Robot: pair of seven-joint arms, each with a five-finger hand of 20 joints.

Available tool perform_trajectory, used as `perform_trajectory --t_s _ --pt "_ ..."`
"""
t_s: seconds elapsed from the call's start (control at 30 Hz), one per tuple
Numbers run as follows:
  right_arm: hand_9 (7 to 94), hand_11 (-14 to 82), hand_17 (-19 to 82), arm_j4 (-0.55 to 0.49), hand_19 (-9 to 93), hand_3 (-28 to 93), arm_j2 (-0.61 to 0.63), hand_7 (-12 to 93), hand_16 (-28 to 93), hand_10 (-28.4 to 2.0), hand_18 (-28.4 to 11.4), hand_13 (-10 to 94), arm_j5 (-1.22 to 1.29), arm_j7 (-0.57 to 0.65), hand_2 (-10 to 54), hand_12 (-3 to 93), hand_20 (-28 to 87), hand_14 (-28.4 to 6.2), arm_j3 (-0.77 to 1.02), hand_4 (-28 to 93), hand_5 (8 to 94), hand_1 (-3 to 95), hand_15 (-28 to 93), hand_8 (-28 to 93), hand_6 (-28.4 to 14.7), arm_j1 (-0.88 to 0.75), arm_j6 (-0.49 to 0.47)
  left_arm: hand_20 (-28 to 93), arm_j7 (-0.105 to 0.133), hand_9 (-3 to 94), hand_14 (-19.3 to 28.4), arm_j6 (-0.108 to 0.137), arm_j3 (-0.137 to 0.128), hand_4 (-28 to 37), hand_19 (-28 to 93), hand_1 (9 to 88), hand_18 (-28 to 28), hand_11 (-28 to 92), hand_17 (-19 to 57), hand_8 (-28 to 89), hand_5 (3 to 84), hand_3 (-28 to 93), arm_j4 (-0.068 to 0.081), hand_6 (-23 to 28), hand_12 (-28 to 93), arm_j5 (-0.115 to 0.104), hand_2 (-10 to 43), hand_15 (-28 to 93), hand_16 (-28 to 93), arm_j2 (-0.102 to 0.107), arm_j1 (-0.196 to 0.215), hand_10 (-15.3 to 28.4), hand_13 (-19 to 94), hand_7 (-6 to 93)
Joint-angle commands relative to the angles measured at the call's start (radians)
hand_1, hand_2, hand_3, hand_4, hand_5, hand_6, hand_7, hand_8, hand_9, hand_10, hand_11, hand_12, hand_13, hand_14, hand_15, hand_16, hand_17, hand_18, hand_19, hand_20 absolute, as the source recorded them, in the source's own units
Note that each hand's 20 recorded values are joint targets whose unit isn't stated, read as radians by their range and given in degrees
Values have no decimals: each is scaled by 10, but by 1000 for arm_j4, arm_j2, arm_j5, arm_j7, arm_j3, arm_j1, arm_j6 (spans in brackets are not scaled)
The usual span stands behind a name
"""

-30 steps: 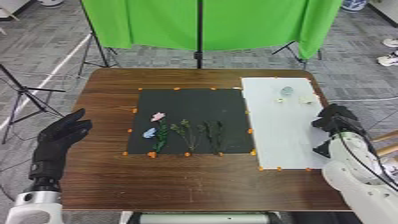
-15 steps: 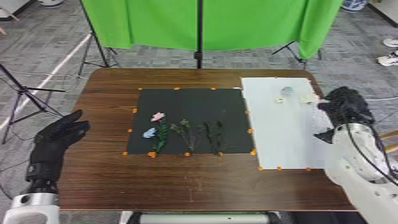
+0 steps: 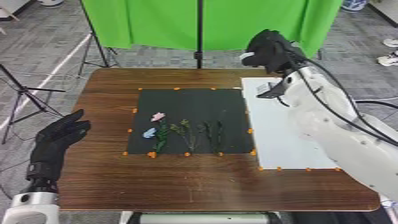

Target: Arrange flowers

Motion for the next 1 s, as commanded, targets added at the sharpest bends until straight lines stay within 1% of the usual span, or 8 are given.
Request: perform_trajectory --t_s 0.03,0.13,0.2,0.33,0.5,0.7,0.83,1.0 --pt "869 157 614 79 932 550 -225 345 326 -87 -150 874 -60 -7 -95 518 619 -16 -166 -194 749 647 672 96 -6 190 -141 221 -9 476 165 -17 10 -32 176 442 133 205 154 -66 444 681 1 66 114 2 -10 202 -27 1 2 133 400 104" --pt "869 156 613 89 932 552 -280 346 327 -87 -150 873 -36 9 -95 517 621 -16 -174 -197 748 646 673 95 -6 167 -197 221 -8 475 165 -12 9 -31 176 441 133 204 154 -66 445 682 3 67 114 -3 -10 201 -27 3 1 133 400 104" --pt "868 155 612 148 932 554 -334 348 327 -87 -149 873 -49 2 -95 517 621 -16 -201 -196 747 645 673 95 -5 171 -206 221 -9 475 165 -14 8 -31 176 441 133 204 154 -66 445 681 4 66 114 -1 -10 202 -26 3 -1 134 400 104" --pt "868 155 612 171 932 552 -390 350 328 -87 -149 872 -77 17 -95 516 621 -16 -207 -198 745 646 674 97 -4 128 -236 220 -6 475 166 -17 14 -30 175 438 133 205 153 -65 445 682 9 66 115 -1 -11 202 -26 5 -9 134 400 103" --pt "866 152 612 234 932 556 -456 354 327 -85 -149 872 -101 12 -95 516 622 -16 -240 -197 740 643 675 97 -4 124 -272 219 -8 476 166 -28 12 -31 175 437 134 204 151 -66 444 682 15 67 114 -3 -11 201 -26 3 -17 134 400 102" --pt "868 145 612 277 932 560 -481 355 328 -85 -149 870 -136 10 -95 504 623 -17 -280 -199 738 640 676 95 -4 128 -280 218 -10 475 166 -29 20 -33 176 436 134 204 150 -65 445 681 14 67 115 -1 -11 201 -26 7 -23 134 400 100" --pt "863 134 610 291 932 565 -486 359 329 -84 -151 867 -149 8 -95 490 624 -18 -296 -197 735 635 677 95 -3 136 -280 218 -17 474 166 -35 15 -35 177 434 134 203 149 -65 446 681 12 68 115 1 -11 200 -26 6 -23 133 400 100" --pt "859 128 607 299 932 569 -482 365 330 -80 -153 862 -159 9 -95 487 628 -20 -301 -199 729 630 681 95 0 134 -288 217 -14 473 167 -39 18 -34 179 432 134 202 148 -64 447 682 17 68 115 -1 -11 201 -25 6 -27 134 399 101"
